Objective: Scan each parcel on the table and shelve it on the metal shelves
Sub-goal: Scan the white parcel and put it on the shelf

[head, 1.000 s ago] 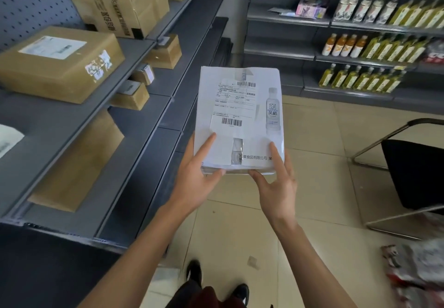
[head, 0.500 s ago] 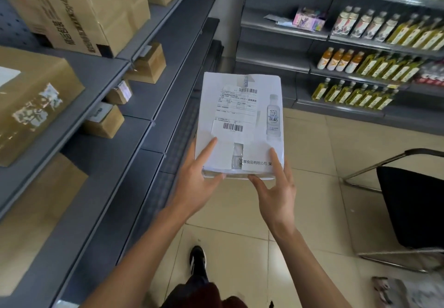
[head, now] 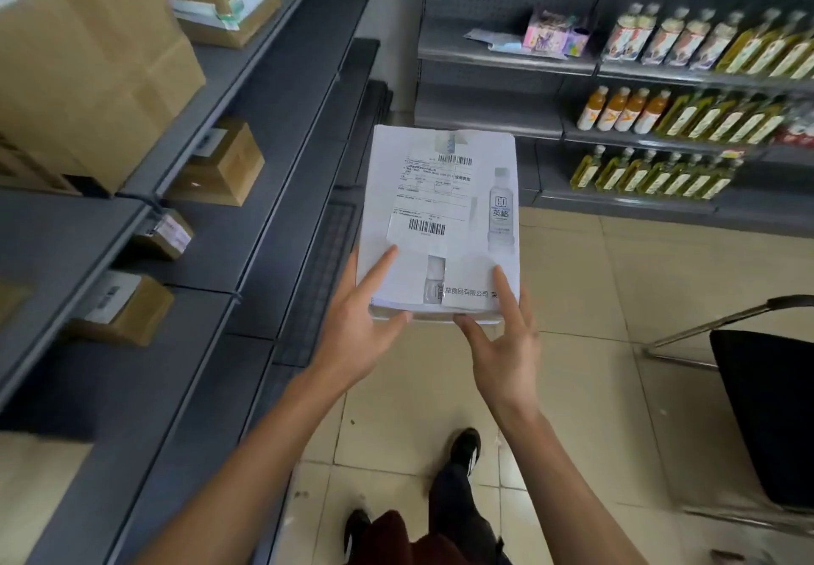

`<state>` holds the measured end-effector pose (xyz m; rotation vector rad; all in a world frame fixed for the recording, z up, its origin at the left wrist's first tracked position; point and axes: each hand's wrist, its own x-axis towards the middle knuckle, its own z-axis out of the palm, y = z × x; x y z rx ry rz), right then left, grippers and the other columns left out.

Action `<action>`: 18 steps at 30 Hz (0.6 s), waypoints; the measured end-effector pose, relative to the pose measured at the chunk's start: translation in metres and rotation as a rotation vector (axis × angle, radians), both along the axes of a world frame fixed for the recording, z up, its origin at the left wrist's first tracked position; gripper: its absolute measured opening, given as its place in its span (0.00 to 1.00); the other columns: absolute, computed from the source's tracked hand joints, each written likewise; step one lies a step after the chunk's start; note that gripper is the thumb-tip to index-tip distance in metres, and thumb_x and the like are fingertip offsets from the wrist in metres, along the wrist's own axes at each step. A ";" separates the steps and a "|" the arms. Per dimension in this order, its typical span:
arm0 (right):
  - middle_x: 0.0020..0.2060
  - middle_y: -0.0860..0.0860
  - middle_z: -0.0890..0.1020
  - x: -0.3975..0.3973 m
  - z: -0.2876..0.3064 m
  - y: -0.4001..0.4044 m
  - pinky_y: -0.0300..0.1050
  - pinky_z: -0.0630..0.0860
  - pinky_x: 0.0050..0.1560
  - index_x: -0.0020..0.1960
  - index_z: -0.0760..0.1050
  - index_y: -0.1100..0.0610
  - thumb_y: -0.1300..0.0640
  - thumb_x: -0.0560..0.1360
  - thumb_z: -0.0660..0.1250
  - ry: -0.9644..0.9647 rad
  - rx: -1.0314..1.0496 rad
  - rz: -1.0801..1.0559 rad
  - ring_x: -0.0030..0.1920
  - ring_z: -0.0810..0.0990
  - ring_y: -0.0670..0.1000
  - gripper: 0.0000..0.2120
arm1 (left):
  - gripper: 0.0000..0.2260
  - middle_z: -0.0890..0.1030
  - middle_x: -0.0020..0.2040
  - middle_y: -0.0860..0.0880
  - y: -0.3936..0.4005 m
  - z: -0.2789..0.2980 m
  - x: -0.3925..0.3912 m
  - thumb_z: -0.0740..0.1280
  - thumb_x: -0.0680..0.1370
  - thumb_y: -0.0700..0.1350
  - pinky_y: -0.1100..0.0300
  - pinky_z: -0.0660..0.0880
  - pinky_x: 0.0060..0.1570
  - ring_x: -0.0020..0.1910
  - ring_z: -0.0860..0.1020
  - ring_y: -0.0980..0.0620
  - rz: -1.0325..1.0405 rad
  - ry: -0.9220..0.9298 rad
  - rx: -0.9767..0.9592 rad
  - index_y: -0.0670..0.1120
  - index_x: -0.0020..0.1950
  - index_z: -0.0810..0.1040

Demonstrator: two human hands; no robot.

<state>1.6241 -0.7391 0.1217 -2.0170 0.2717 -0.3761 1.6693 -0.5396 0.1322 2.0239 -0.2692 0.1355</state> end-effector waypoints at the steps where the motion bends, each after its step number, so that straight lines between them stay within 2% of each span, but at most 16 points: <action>1: 0.74 0.48 0.68 0.016 -0.001 -0.009 0.57 0.72 0.70 0.79 0.63 0.45 0.55 0.75 0.76 -0.002 0.009 0.014 0.74 0.68 0.50 0.37 | 0.40 0.65 0.78 0.51 -0.009 0.000 0.014 0.77 0.74 0.41 0.47 0.70 0.73 0.78 0.65 0.55 0.010 0.012 0.005 0.66 0.78 0.64; 5: 0.75 0.49 0.68 0.075 0.003 -0.051 0.57 0.71 0.70 0.79 0.63 0.43 0.56 0.76 0.75 0.011 0.039 0.049 0.74 0.68 0.51 0.37 | 0.39 0.64 0.79 0.53 -0.049 0.007 0.064 0.77 0.74 0.44 0.45 0.74 0.69 0.77 0.66 0.53 0.051 0.089 -0.009 0.71 0.77 0.63; 9: 0.73 0.49 0.69 0.126 0.007 -0.091 0.52 0.70 0.71 0.79 0.63 0.42 0.55 0.76 0.75 0.009 0.029 0.081 0.73 0.68 0.50 0.37 | 0.39 0.62 0.79 0.55 -0.089 0.010 0.107 0.77 0.74 0.43 0.45 0.74 0.69 0.77 0.65 0.54 0.096 0.080 -0.007 0.66 0.78 0.64; 13: 0.73 0.48 0.71 0.168 0.007 -0.116 0.46 0.69 0.71 0.79 0.63 0.42 0.55 0.75 0.76 0.014 0.005 0.107 0.73 0.68 0.48 0.37 | 0.38 0.60 0.80 0.55 -0.115 0.011 0.141 0.77 0.74 0.40 0.57 0.65 0.76 0.79 0.61 0.59 0.114 0.087 -0.012 0.60 0.79 0.66; 18: 0.73 0.50 0.71 0.220 0.001 -0.133 0.50 0.71 0.71 0.79 0.64 0.44 0.55 0.75 0.76 0.012 -0.013 0.121 0.73 0.69 0.51 0.37 | 0.38 0.61 0.80 0.54 -0.132 0.009 0.190 0.77 0.74 0.38 0.68 0.62 0.74 0.77 0.61 0.62 0.120 0.106 -0.026 0.58 0.79 0.66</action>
